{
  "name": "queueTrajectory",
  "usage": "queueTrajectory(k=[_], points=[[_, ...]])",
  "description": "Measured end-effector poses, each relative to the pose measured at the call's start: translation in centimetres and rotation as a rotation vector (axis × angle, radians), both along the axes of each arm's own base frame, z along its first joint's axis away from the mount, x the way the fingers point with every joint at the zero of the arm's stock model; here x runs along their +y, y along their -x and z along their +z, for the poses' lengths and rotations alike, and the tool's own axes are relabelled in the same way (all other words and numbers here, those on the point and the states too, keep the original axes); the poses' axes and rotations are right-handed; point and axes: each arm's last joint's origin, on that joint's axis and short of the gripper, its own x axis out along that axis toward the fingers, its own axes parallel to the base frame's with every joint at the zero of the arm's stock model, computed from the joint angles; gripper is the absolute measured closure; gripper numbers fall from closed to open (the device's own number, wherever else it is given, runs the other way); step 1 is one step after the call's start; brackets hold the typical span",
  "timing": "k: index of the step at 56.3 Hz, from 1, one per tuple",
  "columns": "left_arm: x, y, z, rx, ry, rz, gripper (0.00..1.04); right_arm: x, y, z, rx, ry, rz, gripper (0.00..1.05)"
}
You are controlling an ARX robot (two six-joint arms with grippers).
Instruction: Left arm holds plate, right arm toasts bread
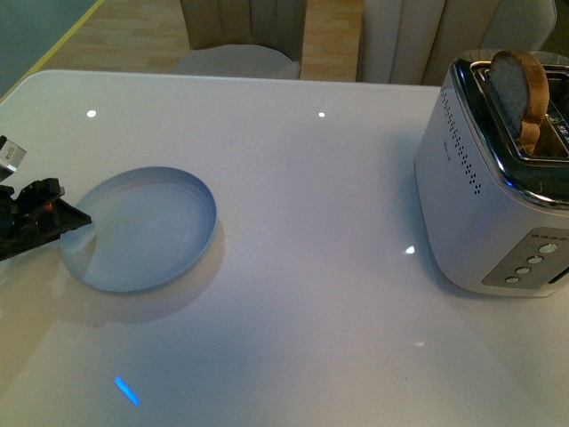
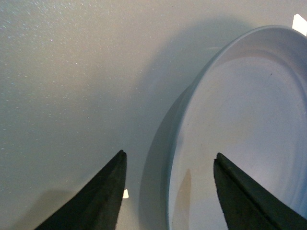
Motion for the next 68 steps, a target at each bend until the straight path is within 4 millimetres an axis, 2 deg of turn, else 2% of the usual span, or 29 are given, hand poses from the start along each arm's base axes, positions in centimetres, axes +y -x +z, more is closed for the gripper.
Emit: queueTrajectory(k=[6,10,12,15,19,27,34,39,45,54,62,65,68], points=[[0.0,0.2,2.0,-0.041,-0.010,0.000,0.28,0.0,0.0,0.0,0.000,0.000,0.000,0.09],[-0.1,0.4,4.8,-0.108,-0.019,0.007,0.14,0.0,0.0,0.0,0.000,0.000,0.000,0.09],[-0.2,0.6,6.9,-0.166,-0.028,0.016,0.06,0.0,0.0,0.0,0.000,0.000,0.000,0.09],[-0.7,1.2,10.2,-0.251,-0.039,0.022,0.08,0.0,0.0,0.0,0.000,0.000,0.000,0.09],[-1.3,2.3,13.5,-0.338,-0.044,0.029,0.07,0.0,0.0,0.0,0.000,0.000,0.000,0.09],[-2.8,4.7,18.1,-0.459,-0.047,0.049,0.07,0.0,0.0,0.0,0.000,0.000,0.000,0.09],[-5.0,8.1,21.4,-0.555,-0.049,0.072,0.07,0.0,0.0,0.0,0.000,0.000,0.000,0.09],[-6.2,9.5,21.5,-0.796,-0.278,0.166,0.22,0.0,0.0,0.0,0.000,0.000,0.001,0.09],[-6.6,11.7,21.0,-0.934,-0.432,0.235,0.40,0.0,0.0,0.0,0.000,0.000,0.000,0.09],[-7.4,14.9,20.6,-0.967,-0.477,0.228,0.70,0.0,0.0,0.0,0.000,0.000,0.000,0.09],[-7.9,17.0,20.0,-0.967,-0.482,0.219,0.95,0.0,0.0,0.0,0.000,0.000,0.000,0.09],[-8.4,17.7,19.9,-0.962,-0.491,0.236,1.02,0.0,0.0,0.0,0.000,0.000,0.000,0.09],[-8.8,18.3,19.8,-0.966,-0.490,0.227,1.02,0.0,0.0,0.0,0.000,0.000,0.000,0.09]])
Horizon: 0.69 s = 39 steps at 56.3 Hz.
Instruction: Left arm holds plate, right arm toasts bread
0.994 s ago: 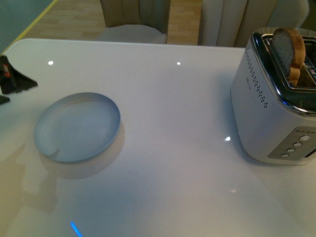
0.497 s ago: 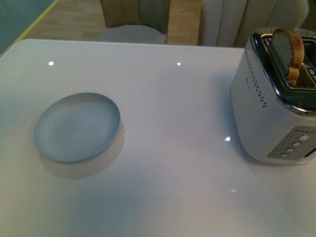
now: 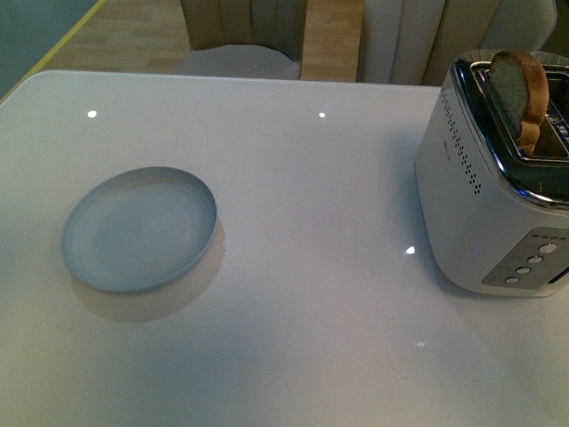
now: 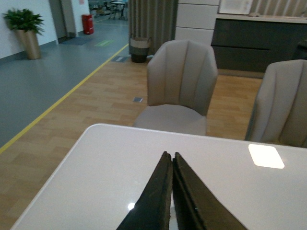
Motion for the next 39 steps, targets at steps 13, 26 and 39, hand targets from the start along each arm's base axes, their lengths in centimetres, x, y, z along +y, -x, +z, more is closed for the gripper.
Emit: queueTrajectory(k=[13,26,39], points=[[-0.3,2.4,-1.3,0.006,-0.002,-0.008,1.02,0.0,0.0,0.0,0.000,0.000,0.000,0.09],[-0.3,4.3,-1.2,0.003,-0.002,-0.009,1.02,0.0,0.0,0.0,0.000,0.000,0.000,0.09],[-0.3,5.7,-1.2,0.003,-0.003,-0.009,1.02,0.0,0.0,0.0,0.000,0.000,0.000,0.09]])
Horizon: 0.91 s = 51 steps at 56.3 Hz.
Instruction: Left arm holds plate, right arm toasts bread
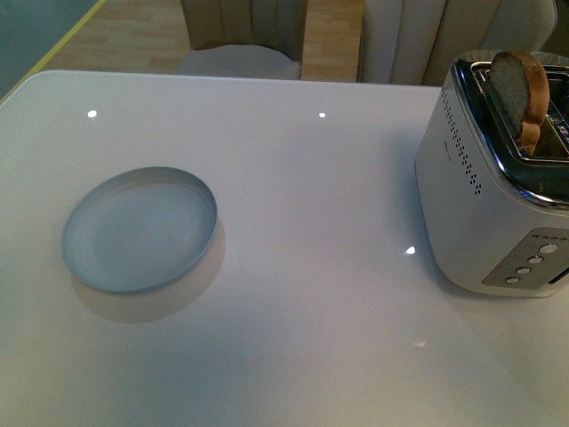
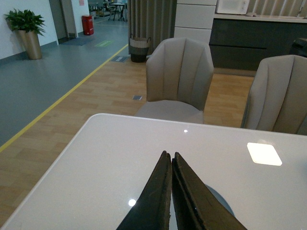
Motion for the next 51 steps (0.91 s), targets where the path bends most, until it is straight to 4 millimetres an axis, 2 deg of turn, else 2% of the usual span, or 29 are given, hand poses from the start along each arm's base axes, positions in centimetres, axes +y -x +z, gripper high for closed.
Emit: queueTrajectory(k=[21,51], points=[[0.0,1.7,0.6,-0.020,-0.001,0.000,1.02,0.0,0.0,0.0,0.000,0.000,0.000,0.09],[0.0,3.1,0.7,-0.024,-0.001,0.000,1.02,0.0,0.0,0.0,0.000,0.000,0.000,0.09]])
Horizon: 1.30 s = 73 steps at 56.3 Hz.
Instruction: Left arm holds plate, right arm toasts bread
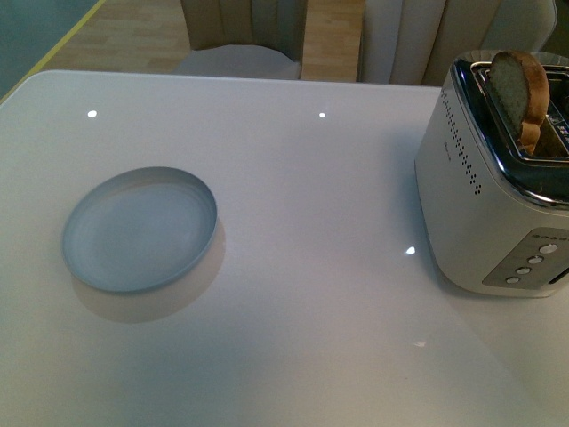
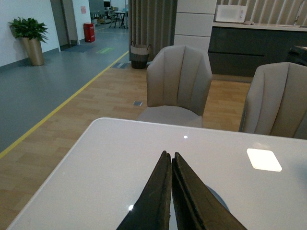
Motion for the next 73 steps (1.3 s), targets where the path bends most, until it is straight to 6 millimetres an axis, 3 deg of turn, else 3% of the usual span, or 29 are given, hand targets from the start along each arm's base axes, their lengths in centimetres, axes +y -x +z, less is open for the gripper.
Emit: queueTrajectory(k=[18,42,49,55,66,70,73], points=[[0.0,1.4,-0.3,0.007,0.000,0.000,1.02,0.0,0.0,0.0,0.000,0.000,0.000,0.09],[0.0,1.4,-0.3,0.005,0.000,0.000,1.02,0.0,0.0,0.0,0.000,0.000,0.000,0.09],[0.0,1.4,-0.3,0.005,0.000,0.000,0.82,0.0,0.0,0.0,0.000,0.000,0.000,0.09],[0.0,1.4,-0.3,0.005,0.000,0.000,0.53,0.0,0.0,0.0,0.000,0.000,0.000,0.09],[0.0,1.4,-0.3,0.005,0.000,0.000,0.16,0.0,0.0,0.0,0.000,0.000,0.000,0.09],[0.0,1.4,-0.3,0.005,-0.001,0.000,0.06,0.0,0.0,0.0,0.000,0.000,0.000,0.09],[0.0,1.4,-0.3,0.005,-0.002,0.000,0.08,0.0,0.0,0.0,0.000,0.000,0.000,0.09]])
